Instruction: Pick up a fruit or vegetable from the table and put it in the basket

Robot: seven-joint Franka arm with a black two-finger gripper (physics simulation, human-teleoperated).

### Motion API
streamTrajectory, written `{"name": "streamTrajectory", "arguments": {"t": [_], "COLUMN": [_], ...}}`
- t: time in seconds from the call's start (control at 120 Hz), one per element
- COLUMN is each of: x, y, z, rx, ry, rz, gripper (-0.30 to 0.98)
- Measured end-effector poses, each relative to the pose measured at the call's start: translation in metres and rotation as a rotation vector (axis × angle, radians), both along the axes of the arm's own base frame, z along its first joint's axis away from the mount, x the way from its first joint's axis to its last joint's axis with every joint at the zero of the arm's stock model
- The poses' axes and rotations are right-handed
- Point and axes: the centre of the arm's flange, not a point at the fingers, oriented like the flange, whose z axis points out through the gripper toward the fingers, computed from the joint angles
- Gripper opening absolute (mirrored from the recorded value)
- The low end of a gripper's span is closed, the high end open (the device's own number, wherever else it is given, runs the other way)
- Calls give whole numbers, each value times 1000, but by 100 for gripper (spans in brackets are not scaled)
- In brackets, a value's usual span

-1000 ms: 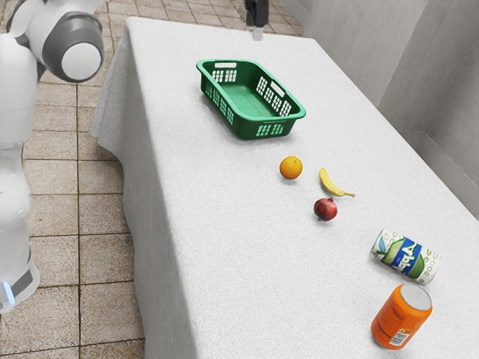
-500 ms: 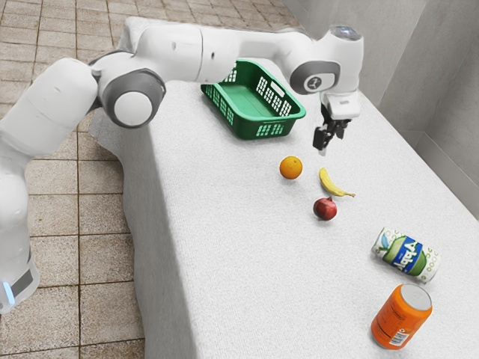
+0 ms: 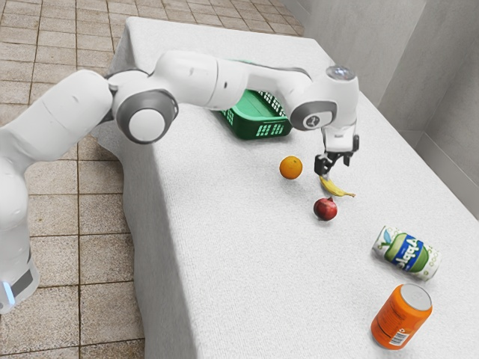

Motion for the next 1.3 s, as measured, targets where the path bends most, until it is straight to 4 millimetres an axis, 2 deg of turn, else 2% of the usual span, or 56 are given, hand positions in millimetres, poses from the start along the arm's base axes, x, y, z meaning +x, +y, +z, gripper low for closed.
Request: {"name": "streamTrajectory", "arguments": {"t": [0.192,0.717,1.1,1.167,1.3], "x": [2,7,10,10,9], "y": [-1,-1,4,5,5], "z": [-14,-32,-29,-28,-23], "rx": [12,25,32,31,28], "ry": [5,-2,-43,-45,-47], "rz": [-40,-92,-79,-76,-73], "gripper": [60,54,17,13,15]}}
